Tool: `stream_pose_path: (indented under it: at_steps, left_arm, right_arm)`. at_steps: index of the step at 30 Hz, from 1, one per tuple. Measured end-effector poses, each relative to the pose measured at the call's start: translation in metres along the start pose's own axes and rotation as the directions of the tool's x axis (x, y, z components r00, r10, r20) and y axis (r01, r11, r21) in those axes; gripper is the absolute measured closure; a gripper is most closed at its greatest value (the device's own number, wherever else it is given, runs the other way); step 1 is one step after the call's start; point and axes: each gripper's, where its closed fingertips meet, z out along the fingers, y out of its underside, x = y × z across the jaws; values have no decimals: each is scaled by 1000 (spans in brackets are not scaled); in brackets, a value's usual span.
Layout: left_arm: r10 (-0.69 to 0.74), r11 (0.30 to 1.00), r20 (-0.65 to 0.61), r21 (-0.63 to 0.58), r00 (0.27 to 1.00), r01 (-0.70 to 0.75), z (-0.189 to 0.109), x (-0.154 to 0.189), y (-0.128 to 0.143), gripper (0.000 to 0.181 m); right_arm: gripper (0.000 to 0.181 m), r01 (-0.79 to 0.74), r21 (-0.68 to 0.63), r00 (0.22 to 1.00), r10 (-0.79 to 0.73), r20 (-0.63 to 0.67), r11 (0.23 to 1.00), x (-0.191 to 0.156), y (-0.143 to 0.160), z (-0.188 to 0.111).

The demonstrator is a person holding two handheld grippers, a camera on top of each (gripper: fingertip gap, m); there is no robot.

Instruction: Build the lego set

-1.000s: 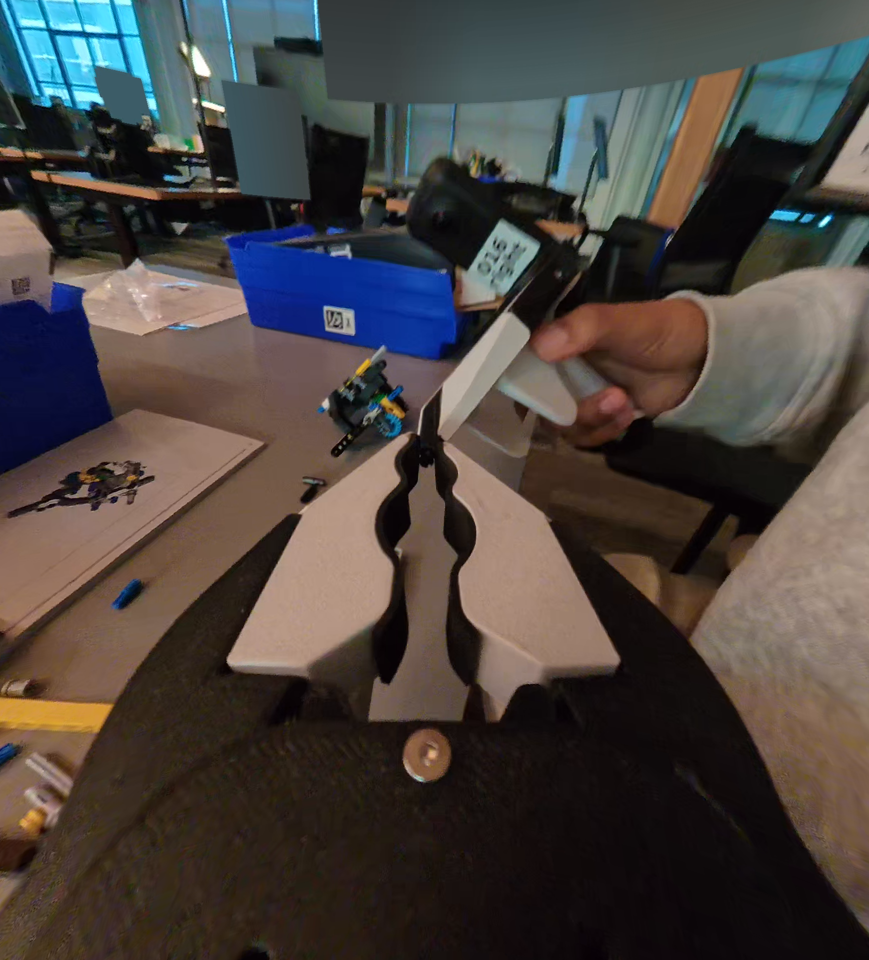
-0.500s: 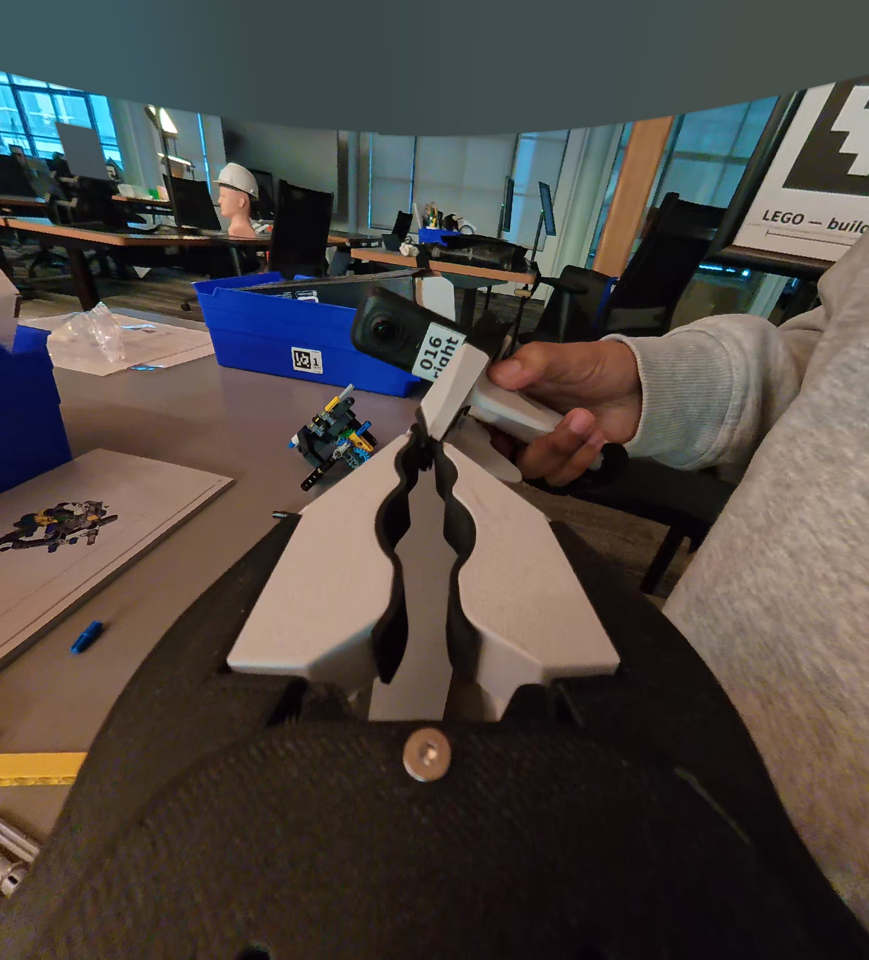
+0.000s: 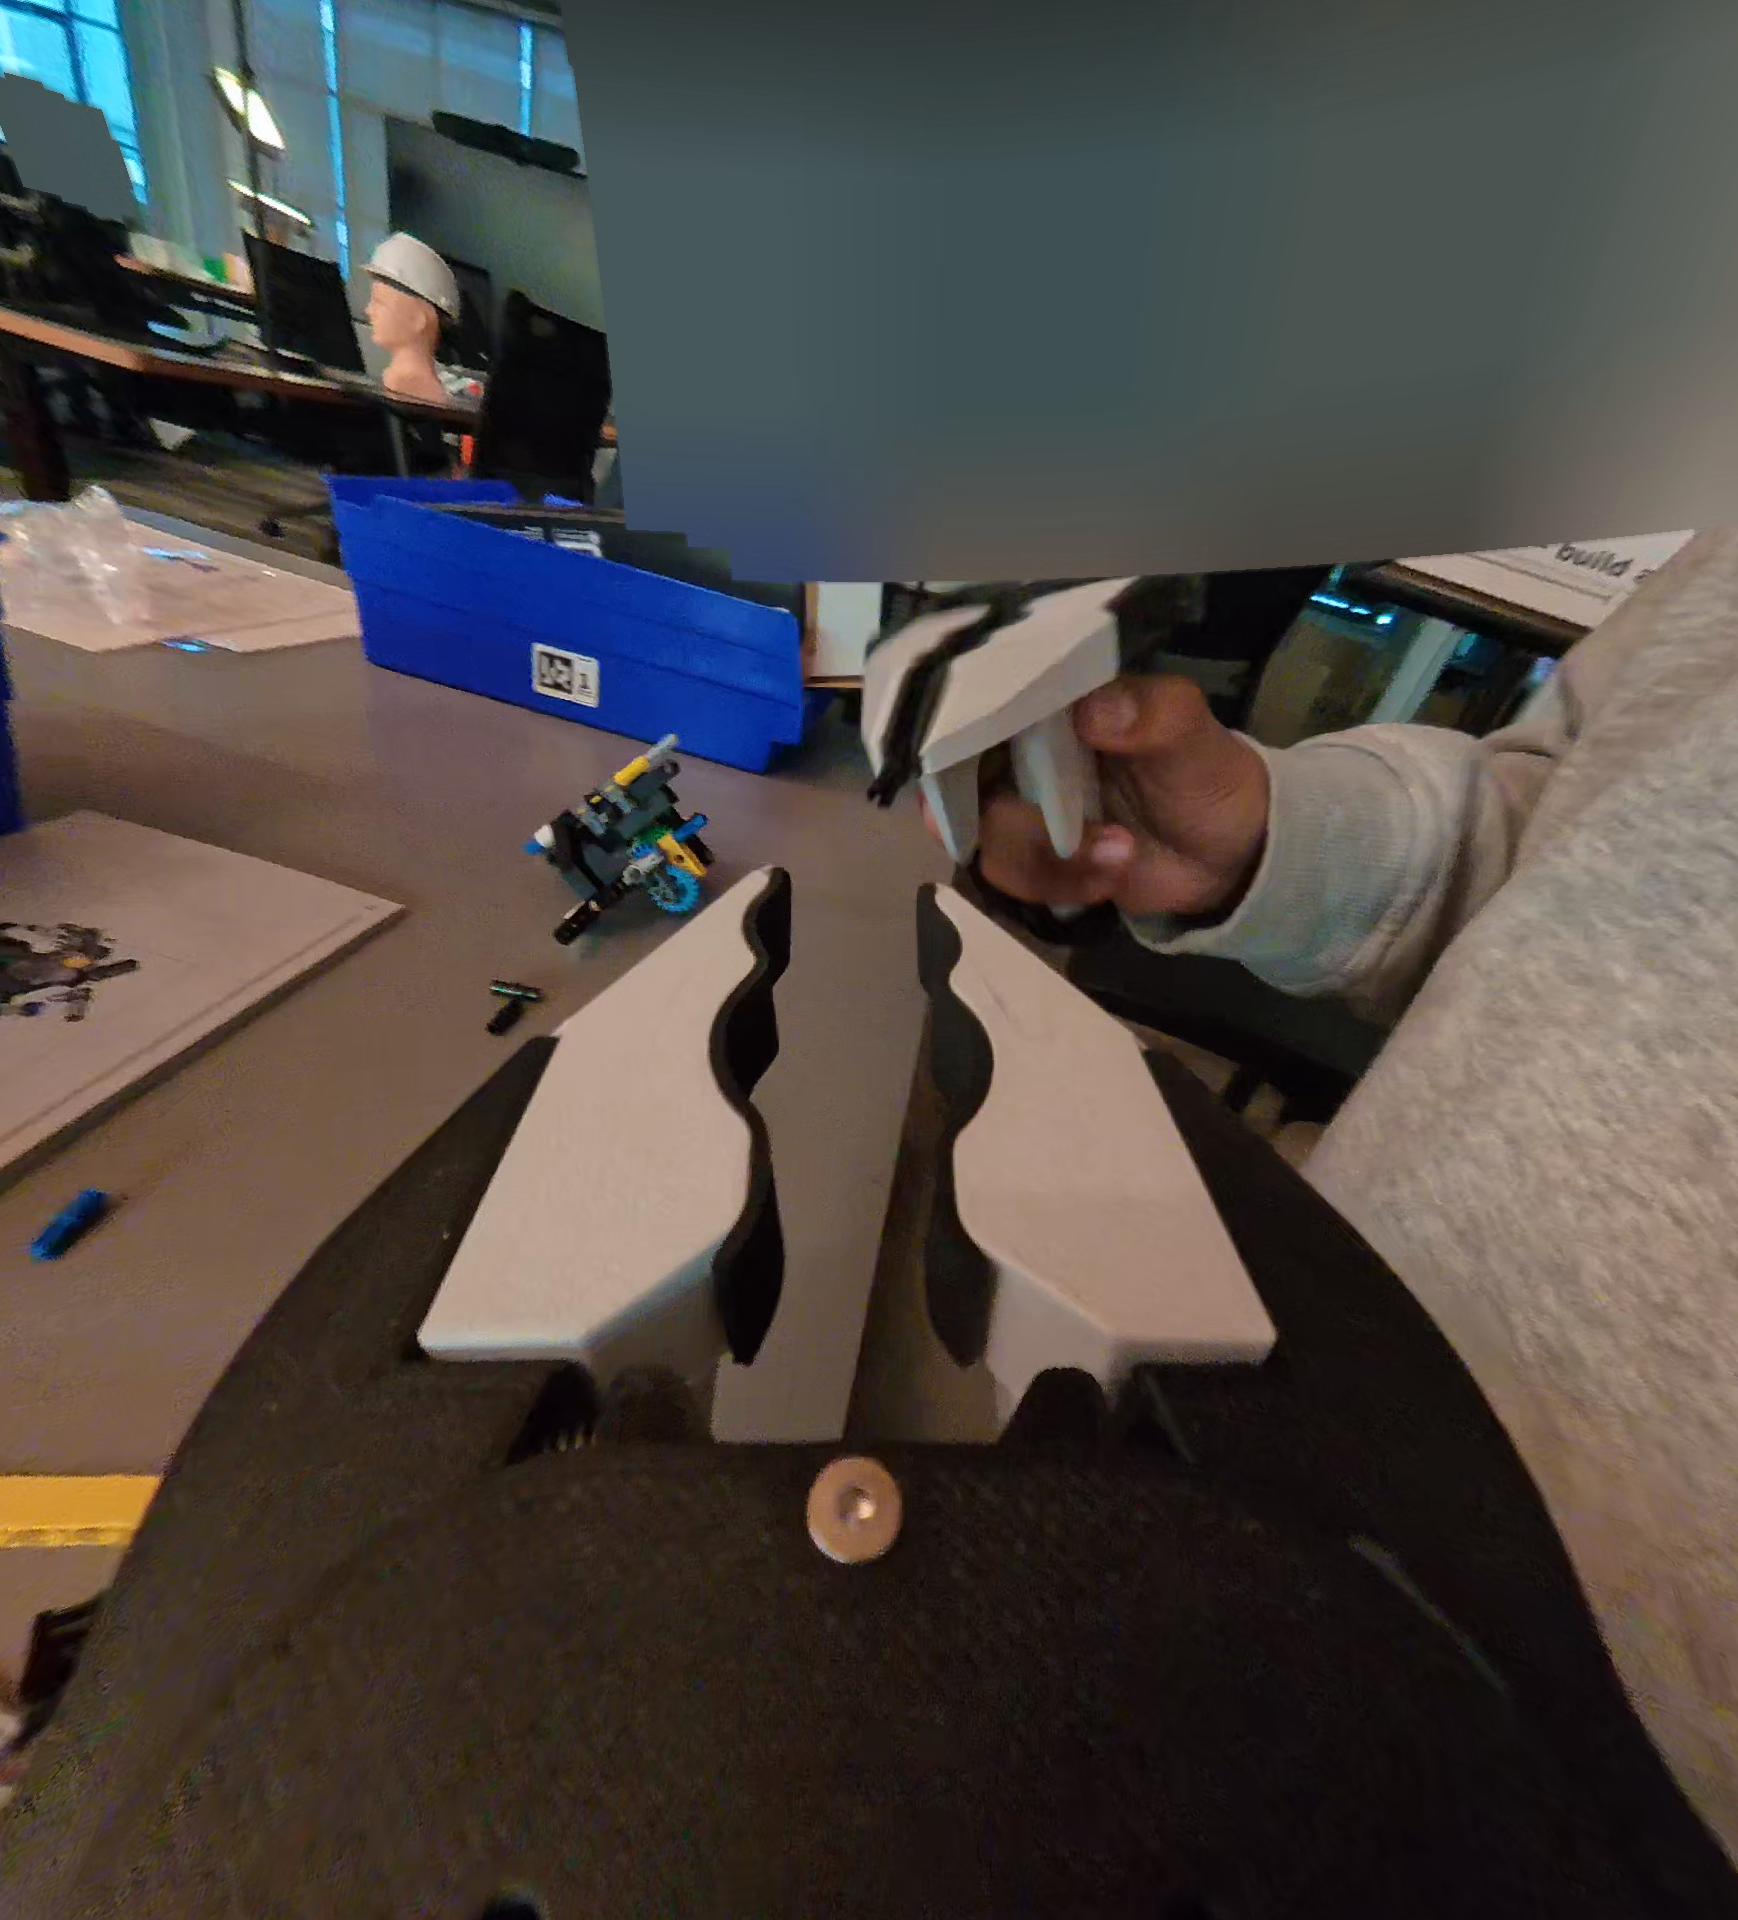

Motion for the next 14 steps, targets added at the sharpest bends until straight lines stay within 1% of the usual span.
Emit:
stream_pose_path:
  at_steps: [1,2,3,4,5,7,9,11,12,14]
  left_arm:
    - [-19,1000,-19,-4,1000,19,0,1,1,159]
    - [-42,999,-34,-2,999,42,-1,1,1,158]
    - [-67,998,-54,5,996,68,-1,3,-1,158]
    - [-91,996,-72,15,993,93,-2,3,-2,158]
    - [-111,993,-82,24,990,114,-2,3,-4,158]
    - [-125,992,-82,26,989,127,-4,1,-5,158]
    - [-103,995,-46,4,994,103,-4,-4,-1,159]
    - [-71,996,24,-51,997,72,-2,-13,8,158]
    - [-63,993,86,-94,994,71,0,-21,15,158]
    - [-61,975,201,-197,978,101,2,-38,34,154]
  right_arm:
    - [178,176,-62,982,-179,-53,982,-5,-1,1]
    - [178,315,-125,941,-326,-89,941,-9,-3,2]
    - [178,409,-173,896,-430,-111,896,-12,-4,3]
    - [178,459,-209,863,-489,-125,864,-13,-5,4]
    - [178,478,-229,851,-512,-120,848,-14,-6,4]
    - [178,469,-240,857,-504,-107,850,-15,-6,4]
    - [178,462,-242,861,-497,-106,853,-13,-6,2]
    - [178,455,-271,861,-497,-110,848,-8,-2,1]
    - [178,444,-301,861,-495,-117,844,-3,2,1]
    - [177,384,-412,868,-475,-144,826,16,18,0]
